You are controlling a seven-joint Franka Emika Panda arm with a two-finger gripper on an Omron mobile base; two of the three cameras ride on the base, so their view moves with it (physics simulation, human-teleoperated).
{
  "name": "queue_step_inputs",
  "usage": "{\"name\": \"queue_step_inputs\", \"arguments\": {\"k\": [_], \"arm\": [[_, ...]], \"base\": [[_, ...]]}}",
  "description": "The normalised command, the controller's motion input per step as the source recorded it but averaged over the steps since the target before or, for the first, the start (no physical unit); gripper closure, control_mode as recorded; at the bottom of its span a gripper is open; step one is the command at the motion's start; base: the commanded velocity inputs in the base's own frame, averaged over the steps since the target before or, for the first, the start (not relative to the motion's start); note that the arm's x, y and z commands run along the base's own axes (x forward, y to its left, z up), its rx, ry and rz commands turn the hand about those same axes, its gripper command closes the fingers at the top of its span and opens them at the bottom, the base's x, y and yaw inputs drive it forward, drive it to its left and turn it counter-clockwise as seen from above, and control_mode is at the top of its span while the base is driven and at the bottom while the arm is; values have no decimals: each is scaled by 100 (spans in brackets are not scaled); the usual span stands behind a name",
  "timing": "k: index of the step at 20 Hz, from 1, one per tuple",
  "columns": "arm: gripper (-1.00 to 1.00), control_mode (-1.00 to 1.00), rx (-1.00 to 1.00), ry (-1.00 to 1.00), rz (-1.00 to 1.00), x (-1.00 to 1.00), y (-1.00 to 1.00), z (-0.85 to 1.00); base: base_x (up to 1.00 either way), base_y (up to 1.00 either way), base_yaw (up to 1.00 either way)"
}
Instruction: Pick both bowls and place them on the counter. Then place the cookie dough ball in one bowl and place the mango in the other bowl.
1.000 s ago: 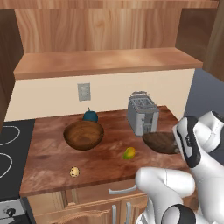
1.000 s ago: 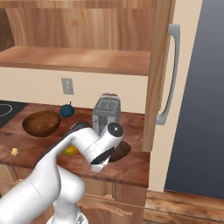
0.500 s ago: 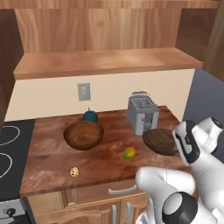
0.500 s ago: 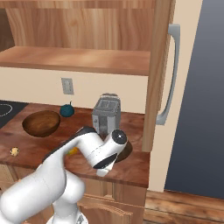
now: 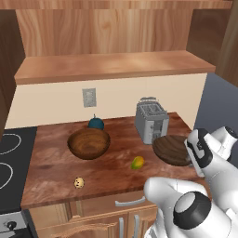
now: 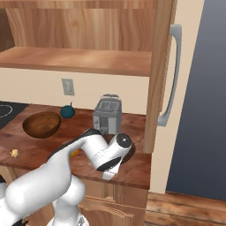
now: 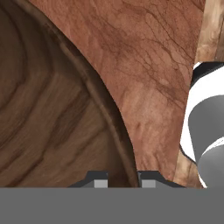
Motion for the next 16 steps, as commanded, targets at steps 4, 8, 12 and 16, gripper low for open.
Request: {"name": "queue_step_inputs", "arguments": {"k": [4, 8, 12, 16], "arm": [[100, -100, -6, 0, 5, 7, -8, -16], [100, -100, -3, 0, 3, 4, -6, -13], [100, -100, 0, 3, 0, 0, -2, -16], [100, -100, 0, 2, 0, 0, -8, -16]], "base": [[0, 0, 0], [0, 0, 0], [0, 0, 0], [0, 0, 0]]}}
